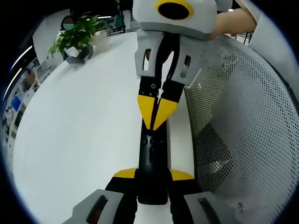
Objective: Press the specified remote control buttons in sequence, fully releasing each button before pressing the next.
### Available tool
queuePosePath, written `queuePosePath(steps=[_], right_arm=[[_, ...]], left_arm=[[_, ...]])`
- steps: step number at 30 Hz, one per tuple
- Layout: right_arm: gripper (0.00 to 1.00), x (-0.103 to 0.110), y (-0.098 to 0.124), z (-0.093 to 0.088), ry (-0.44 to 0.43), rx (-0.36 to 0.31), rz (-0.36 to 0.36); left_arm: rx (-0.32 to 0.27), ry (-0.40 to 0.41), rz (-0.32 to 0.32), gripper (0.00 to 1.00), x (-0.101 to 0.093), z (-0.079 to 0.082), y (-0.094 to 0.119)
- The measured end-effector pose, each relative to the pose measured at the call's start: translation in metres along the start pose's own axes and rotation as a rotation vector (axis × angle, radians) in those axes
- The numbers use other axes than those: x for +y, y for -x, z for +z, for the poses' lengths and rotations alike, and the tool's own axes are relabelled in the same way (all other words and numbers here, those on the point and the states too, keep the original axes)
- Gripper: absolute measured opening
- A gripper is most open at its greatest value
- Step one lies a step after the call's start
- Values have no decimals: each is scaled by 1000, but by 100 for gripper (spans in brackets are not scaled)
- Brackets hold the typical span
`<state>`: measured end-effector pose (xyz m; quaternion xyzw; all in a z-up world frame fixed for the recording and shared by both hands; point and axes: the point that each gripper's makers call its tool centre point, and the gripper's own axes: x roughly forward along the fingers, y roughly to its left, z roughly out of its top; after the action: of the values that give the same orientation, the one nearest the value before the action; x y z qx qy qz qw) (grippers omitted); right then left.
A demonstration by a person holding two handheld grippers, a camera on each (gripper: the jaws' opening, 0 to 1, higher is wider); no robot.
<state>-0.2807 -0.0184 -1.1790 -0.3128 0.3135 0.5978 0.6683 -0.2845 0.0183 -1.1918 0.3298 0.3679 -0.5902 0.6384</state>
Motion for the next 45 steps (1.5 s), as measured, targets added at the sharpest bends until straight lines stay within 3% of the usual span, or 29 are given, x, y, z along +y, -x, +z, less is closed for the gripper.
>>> queuePosePath(steps=[4, 7, 9, 18, 20, 25, 32, 41, 44, 45], right_arm=[[0, 3, -2, 2, 42, 21, 2], [0, 3, -3, 1, 183, 99, -19], [0, 3, -4, 1, 231, 126, -35], [0, 0, -4, 1, 21, 82, -106], [0, -1, -3, 1, 41, 73, -105], [0, 11, -2, 7, -13, 42, -56], [0, 19, -9, 11, 9, 34, -34], [0, 23, -15, 13, 118, 82, -34], [0, 22, -14, 13, 110, 78, -37], [0, 21, -14, 14, 70, 57, -32]], left_arm=[[-6, -2, -2, 24, 0, 0, 0], [-9, -8, -6, 24, 0, 0, 0], [-12, -12, -9, 24, 0, 0, 0], [-22, -23, -16, 24, 0, 0, 0], [-23, -25, -17, 24, 0, 0, 0], [-33, -40, -32, 24, 1, -1, 1], [-26, -51, -36, 24, 0, -1, 1], [-17, -54, -37, 24, 0, -1, 1], [-18, -57, -40, 24, 0, -1, 1], [-18, -57, -40, 24, 0, -1, 1]])
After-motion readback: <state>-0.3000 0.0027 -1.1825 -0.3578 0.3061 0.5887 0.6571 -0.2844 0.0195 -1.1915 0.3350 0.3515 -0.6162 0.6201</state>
